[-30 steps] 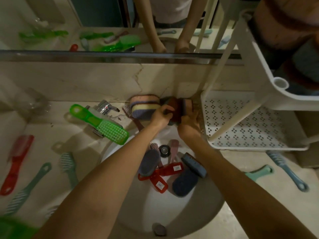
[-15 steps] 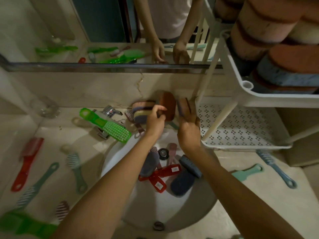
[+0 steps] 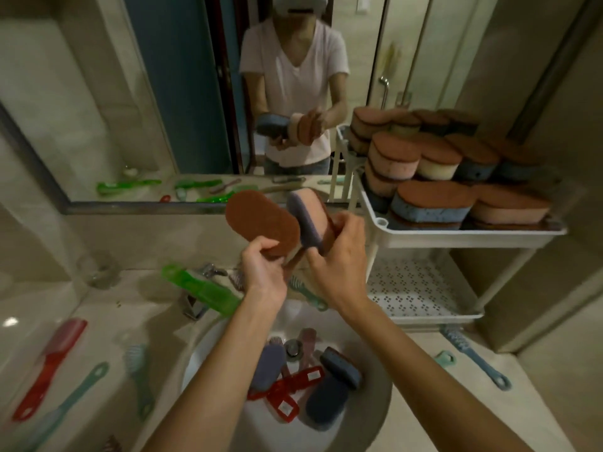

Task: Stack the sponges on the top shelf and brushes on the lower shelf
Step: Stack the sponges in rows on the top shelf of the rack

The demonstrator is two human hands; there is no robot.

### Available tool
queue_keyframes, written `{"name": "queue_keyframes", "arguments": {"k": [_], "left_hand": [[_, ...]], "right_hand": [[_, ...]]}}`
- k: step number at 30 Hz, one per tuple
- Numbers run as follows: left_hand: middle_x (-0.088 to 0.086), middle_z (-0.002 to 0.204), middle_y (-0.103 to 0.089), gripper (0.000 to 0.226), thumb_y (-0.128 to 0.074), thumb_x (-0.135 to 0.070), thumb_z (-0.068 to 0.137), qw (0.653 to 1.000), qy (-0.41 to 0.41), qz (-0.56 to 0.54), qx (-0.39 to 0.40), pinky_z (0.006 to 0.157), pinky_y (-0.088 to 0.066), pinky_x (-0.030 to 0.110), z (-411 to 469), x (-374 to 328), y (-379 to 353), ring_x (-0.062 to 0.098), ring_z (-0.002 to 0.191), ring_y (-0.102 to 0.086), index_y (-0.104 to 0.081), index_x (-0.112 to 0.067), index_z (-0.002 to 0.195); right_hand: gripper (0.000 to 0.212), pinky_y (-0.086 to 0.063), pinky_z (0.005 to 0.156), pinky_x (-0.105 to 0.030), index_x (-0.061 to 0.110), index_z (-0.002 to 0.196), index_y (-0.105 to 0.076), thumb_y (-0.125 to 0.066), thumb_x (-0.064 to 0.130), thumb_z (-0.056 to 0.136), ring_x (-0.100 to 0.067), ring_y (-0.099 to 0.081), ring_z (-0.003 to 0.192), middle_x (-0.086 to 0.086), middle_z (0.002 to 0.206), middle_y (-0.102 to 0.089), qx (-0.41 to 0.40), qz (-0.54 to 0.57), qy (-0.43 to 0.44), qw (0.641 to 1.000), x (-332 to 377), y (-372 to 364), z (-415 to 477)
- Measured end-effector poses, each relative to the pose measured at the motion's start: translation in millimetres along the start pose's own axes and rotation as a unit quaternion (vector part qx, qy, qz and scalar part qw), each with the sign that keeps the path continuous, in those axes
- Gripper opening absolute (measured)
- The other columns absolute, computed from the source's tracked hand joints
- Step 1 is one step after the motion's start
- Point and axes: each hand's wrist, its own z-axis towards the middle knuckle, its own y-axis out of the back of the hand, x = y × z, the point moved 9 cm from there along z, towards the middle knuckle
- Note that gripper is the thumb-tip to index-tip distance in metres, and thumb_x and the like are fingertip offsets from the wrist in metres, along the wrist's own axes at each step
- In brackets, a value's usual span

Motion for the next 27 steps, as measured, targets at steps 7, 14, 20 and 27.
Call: {"name": "queue_keyframes", "arguments": {"k": [7,14,20,27], "left_hand": [[0.010,0.075,-0.054,0.017,-0.036,-0.002,0.082,0.998,-0.013,0.043,0.033,0.068,-0.042,0.033,-35.4,-22.5,-44.7,0.026,0.072,-0.053,-0.050,-0.010,0.077],[0.007,0.061,-0.062,0.025,-0.033,0.002,0.082,0.987,-0.001,0.106,0.118,0.068,-0.046,0.032,-54.1,-19.7,-111.8,0.025,0.068,-0.054,-0.052,-0.009,0.072],[0.003,0.084,-0.052,0.009,-0.045,-0.011,0.083,0.927,-0.055,0.333,0.163,0.064,-0.042,0.029,-47.6,5.5,-167.5,0.018,0.077,-0.051,-0.048,-0.018,0.078],[0.008,0.092,-0.057,0.014,-0.052,-0.019,0.083,0.885,-0.147,0.399,0.187,0.061,-0.041,0.028,-42.5,15.0,-218.3,0.021,0.086,-0.053,-0.052,-0.006,0.088]], "right_hand": [[0.032,-0.054,0.082,-0.042,0.028,0.099,-0.044,-0.063,0.031,0.073,-0.018,-0.059,0.094,0.006,0.100,-0.057,0.092,0.183,-0.156,0.966,5.9,30.8,12.0],[0.054,-0.051,0.075,-0.034,0.017,0.115,-0.033,-0.070,0.012,0.075,-0.016,-0.054,0.091,0.006,0.095,-0.051,0.067,0.201,-0.170,0.962,5.0,104.4,51.9],[0.088,-0.047,0.094,-0.040,0.022,0.140,-0.020,-0.073,0.003,0.072,-0.017,-0.049,0.108,0.008,0.100,-0.048,0.134,0.021,-0.116,0.984,-19.9,186.2,89.9],[0.057,-0.034,0.100,-0.039,0.015,0.130,-0.040,-0.065,0.015,0.080,-0.032,-0.040,0.121,-0.010,0.130,-0.045,0.134,-0.293,-0.015,0.946,-82.8,236.2,109.8]]}}
